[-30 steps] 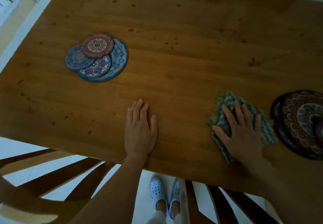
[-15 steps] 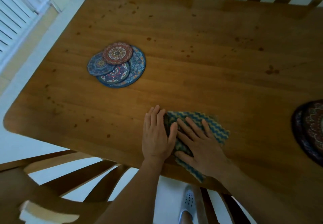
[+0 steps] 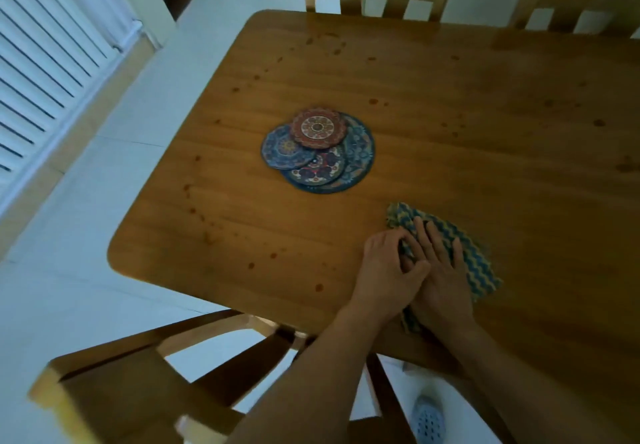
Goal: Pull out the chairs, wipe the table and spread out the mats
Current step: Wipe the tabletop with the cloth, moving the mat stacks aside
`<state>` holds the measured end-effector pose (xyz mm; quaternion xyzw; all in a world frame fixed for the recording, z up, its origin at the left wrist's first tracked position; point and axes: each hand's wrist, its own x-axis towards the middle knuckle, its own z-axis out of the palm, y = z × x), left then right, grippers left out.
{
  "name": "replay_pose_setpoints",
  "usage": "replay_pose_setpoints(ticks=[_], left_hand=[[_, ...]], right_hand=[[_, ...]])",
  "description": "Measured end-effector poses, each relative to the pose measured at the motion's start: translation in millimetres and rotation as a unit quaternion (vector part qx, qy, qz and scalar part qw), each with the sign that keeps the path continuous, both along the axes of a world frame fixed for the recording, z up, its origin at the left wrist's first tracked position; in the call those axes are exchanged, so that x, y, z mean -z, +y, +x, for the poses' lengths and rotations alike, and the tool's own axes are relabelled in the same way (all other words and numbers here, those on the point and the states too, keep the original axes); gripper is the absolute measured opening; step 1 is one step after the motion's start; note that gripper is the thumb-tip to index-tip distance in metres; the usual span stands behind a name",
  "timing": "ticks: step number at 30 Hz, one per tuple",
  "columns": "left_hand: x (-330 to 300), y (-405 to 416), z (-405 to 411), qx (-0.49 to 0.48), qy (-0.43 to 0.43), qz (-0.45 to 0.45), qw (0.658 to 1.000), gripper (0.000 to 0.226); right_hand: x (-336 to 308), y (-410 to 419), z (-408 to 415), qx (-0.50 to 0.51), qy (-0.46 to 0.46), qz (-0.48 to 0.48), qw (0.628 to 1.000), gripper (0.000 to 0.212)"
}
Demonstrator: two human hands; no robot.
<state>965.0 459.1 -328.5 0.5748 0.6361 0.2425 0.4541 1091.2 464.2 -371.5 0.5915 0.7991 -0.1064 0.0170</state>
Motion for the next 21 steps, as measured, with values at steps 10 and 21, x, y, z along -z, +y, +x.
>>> replay_pose_setpoints(ticks=[10,21], left_hand=[[-18,-5,-238,-0.153,0.225,0.15,0.95,0.025],[46,-30,-359,-0.27,0.394,-0.004,0.878,0.056]], right_hand=[[-11,-27,-168,0.006,0.107,-0.029,0.994,0.065],[-14,-2,-282,-0.002,0.086,-0.026,0.996,0.065]])
